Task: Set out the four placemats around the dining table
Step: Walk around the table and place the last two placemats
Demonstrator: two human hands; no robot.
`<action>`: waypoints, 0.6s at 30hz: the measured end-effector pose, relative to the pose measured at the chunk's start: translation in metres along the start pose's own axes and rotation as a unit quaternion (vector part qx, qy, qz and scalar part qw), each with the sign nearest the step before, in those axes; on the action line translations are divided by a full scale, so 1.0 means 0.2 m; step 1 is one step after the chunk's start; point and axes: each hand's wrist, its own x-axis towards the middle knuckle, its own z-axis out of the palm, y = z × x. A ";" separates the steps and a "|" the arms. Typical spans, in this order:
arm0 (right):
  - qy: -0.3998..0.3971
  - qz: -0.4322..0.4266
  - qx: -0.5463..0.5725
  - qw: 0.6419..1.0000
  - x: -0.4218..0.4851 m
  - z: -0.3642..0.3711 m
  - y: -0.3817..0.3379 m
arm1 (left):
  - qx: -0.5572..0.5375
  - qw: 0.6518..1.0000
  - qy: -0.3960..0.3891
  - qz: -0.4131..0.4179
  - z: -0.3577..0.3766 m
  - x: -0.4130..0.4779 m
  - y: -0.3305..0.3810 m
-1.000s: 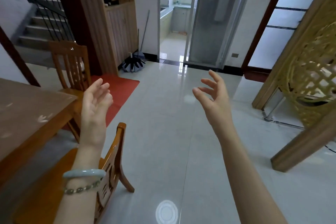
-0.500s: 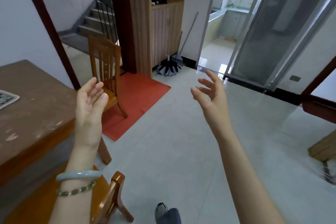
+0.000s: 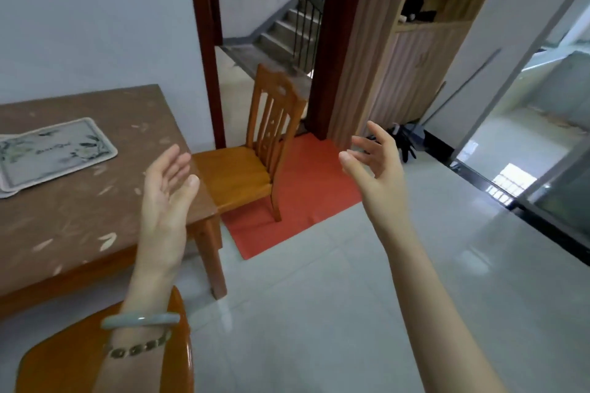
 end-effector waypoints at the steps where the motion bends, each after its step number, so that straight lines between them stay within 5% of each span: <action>1: -0.018 -0.001 0.006 1.000 0.07 0.03 0.03 | 0.002 1.000 0.014 -0.003 0.01 0.03 -0.03; 18: -0.343 -0.011 0.116 0.932 1.27 0.74 0.46 | 0.106 0.939 0.326 -0.005 0.31 0.56 -0.26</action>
